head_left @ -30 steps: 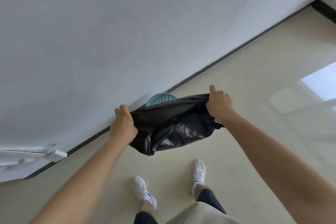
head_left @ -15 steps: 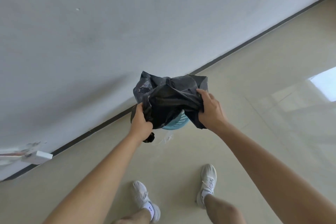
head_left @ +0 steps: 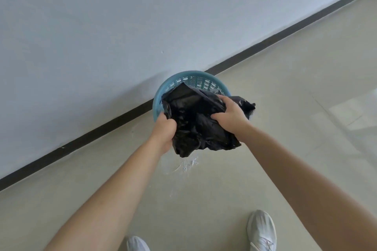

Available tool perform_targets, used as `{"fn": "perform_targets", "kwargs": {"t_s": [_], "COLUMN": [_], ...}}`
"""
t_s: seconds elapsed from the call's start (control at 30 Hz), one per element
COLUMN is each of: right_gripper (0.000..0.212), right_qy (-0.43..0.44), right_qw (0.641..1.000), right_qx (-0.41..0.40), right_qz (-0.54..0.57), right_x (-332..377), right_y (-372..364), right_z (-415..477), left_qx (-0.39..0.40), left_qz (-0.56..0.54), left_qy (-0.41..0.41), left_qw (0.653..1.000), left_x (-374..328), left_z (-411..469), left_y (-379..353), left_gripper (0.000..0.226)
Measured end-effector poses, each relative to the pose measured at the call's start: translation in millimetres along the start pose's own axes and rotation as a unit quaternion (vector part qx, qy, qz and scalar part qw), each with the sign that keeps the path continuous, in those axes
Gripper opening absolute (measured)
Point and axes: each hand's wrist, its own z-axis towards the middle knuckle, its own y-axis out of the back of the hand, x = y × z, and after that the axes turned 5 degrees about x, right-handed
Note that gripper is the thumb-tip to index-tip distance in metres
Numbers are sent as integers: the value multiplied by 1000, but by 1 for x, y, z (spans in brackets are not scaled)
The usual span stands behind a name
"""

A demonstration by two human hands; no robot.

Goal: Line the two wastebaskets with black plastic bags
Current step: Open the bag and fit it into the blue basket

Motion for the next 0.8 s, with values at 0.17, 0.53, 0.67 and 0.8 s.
{"fn": "perform_targets", "kwargs": {"t_s": [0.17,0.53,0.67,0.8], "right_gripper": [64,42,71,54], "right_qy": [102,46,107,185], "right_qw": [983,815,868,861], "right_qx": [74,239,171,29], "right_qz": [-131,-526,-454,-472], "right_x": [-31,-55,-39,-36], "right_y": [-42,-75,-45,-22], "right_z": [85,157,139,142], "left_qx": [-77,-32,-24,-85], "left_qz": [179,351,495,608], "left_qy": [-125,-189,-211,-204], "left_qw": [973,917,843,763], "left_x": [13,28,2,-6], "left_z": [65,116,96,105], "left_y": [9,39,37,41], "left_gripper": [56,49,31,24]}}
